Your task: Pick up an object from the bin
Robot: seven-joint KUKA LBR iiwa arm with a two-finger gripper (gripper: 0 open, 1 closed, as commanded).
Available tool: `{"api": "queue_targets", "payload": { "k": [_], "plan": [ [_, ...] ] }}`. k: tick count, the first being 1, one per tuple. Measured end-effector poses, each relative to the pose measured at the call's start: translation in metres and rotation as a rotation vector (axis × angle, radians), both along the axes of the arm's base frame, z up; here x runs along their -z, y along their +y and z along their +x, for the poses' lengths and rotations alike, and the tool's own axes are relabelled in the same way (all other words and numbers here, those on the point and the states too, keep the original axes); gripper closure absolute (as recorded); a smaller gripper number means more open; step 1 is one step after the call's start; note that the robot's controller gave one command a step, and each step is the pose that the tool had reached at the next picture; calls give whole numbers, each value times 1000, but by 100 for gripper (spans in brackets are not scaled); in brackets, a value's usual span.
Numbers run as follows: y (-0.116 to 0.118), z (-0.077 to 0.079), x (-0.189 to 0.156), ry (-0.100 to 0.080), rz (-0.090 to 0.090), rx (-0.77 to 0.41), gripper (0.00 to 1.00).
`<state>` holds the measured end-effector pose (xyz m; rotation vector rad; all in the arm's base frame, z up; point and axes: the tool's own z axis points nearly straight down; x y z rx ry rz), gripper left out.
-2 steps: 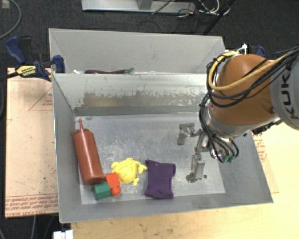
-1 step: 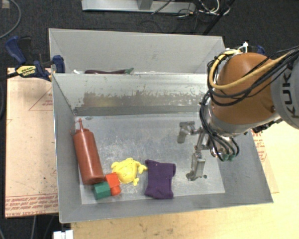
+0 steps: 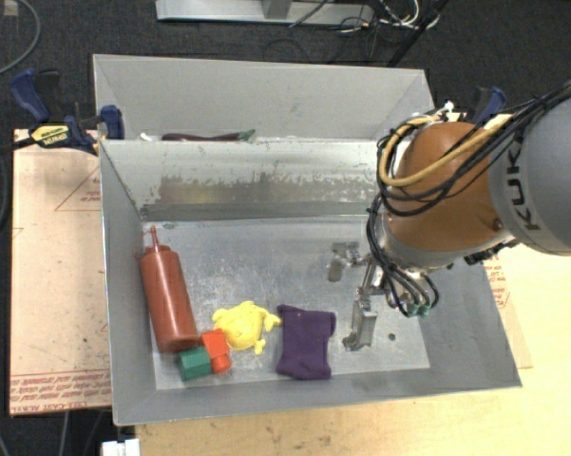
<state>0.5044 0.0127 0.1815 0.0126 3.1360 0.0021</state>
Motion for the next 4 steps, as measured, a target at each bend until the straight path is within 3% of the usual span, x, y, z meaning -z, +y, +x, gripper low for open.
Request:
{"api": "queue_targets", "payload": {
  "k": [1,2,3,4],
  "plan": [
    [1,3,15,4,0,1,0],
    [-9,14,72,-6,-1,-205,0],
    [58,22,111,2,1,-392,100],
    [58,22,111,2,1,-392,100]
  ]
}}
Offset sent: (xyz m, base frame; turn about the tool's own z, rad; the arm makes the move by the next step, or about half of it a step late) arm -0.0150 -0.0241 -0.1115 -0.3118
